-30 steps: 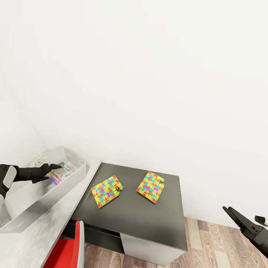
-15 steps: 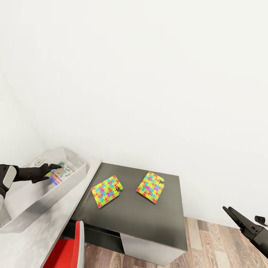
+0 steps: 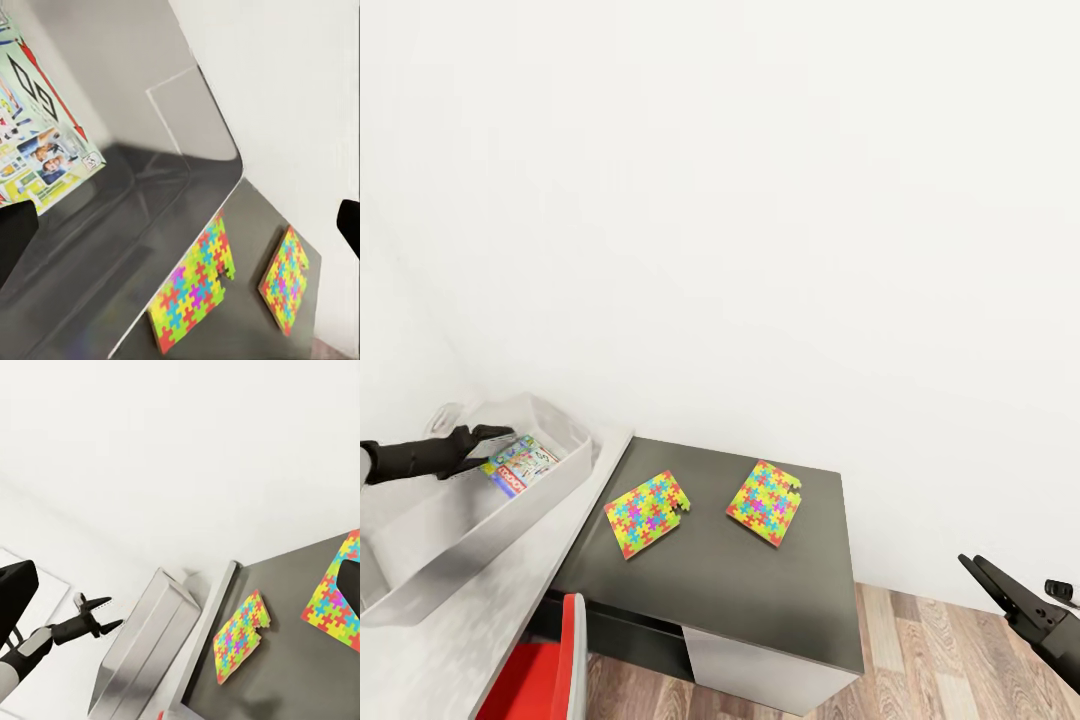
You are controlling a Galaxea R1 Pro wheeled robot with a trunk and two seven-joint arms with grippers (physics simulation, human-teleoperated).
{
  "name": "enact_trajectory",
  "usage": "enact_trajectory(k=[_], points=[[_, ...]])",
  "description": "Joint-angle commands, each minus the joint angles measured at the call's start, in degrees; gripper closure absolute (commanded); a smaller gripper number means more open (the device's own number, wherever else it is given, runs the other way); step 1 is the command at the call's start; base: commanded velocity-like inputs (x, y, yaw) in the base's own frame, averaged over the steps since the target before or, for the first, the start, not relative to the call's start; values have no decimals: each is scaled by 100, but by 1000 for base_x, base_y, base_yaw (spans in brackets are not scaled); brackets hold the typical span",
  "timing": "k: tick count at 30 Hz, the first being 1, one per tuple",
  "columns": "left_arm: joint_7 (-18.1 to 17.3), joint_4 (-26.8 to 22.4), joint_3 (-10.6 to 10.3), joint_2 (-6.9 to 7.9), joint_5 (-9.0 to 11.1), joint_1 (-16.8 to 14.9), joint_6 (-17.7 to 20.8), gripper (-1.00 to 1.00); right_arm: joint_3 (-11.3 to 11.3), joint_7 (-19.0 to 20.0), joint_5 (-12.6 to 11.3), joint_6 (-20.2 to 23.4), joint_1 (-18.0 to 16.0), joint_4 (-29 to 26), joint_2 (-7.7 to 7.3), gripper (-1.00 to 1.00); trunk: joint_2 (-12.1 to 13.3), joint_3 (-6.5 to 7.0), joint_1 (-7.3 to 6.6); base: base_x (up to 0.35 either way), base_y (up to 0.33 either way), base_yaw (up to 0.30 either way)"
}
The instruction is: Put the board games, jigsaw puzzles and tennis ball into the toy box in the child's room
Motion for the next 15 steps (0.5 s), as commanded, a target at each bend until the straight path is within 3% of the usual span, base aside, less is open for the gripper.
enact_trajectory(k=[1, 3, 4, 5, 15], points=[[-231, -6, 5, 57, 3, -4, 31, -100, 1, -6, -31, 40, 0, -3, -2, -100, -10, -10, 4, 0, 0, 0], [-662, -38, -8, 177, -2, 1, 32, -100, -1, -6, -32, 40, 0, -4, -2, -100, -10, -10, 4, 0, 0, 0], [-662, -38, -8, 177, -2, 1, 32, -100, -1, -6, -32, 40, 0, -4, -2, -100, -10, -10, 4, 0, 0, 0], [-1075, -98, -19, 303, -5, 9, 32, -100, 2, -2, -32, 41, 0, -7, -2, -100, -10, -10, 4, 0, 0, 0], [-3132, -634, -64, 903, -17, 162, 25, -100, 5, 4, -33, 39, 0, -11, -2, -100, -10, -10, 4, 0, 0, 0]])
